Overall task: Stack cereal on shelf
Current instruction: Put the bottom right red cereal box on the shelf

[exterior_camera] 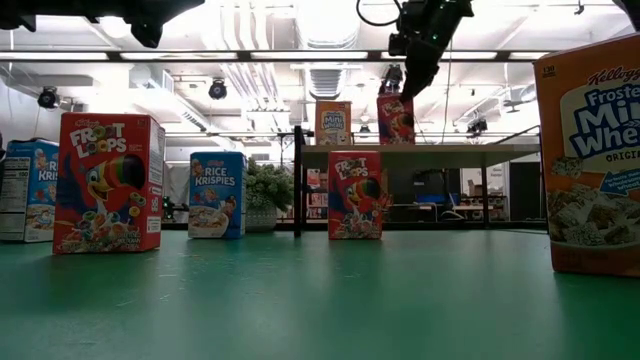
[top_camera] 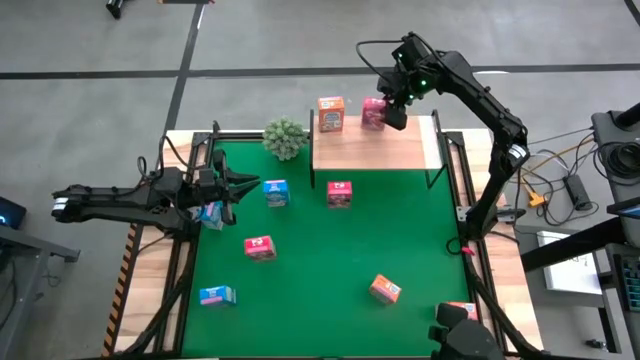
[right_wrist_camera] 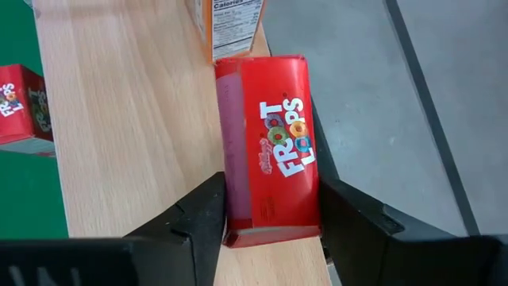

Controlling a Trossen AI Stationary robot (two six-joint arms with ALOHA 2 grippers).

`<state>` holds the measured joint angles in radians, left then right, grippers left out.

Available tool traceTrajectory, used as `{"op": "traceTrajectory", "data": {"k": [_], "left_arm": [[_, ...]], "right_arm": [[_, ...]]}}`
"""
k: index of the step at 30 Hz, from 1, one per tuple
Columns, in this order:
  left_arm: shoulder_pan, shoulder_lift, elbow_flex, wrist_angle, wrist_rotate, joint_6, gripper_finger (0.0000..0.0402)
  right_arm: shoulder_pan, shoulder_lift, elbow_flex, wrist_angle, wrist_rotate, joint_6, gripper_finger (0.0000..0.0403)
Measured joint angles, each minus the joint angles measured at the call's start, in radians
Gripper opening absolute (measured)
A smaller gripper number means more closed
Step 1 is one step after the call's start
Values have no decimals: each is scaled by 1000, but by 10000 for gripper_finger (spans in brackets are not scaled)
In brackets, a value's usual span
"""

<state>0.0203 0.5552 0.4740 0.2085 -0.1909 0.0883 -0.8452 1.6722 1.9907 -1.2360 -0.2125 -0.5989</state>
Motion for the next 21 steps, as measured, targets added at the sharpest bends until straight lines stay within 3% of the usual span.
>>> {"op": "traceTrajectory", "data": {"k": [12,21], "left_arm": [[0,0,0,0,0,0,37],[0,0,0,0,0,0,37]], "right_arm": [[0,0,0,8,3,11,205],[43,-24,121,-34,-1,199,197]]}}
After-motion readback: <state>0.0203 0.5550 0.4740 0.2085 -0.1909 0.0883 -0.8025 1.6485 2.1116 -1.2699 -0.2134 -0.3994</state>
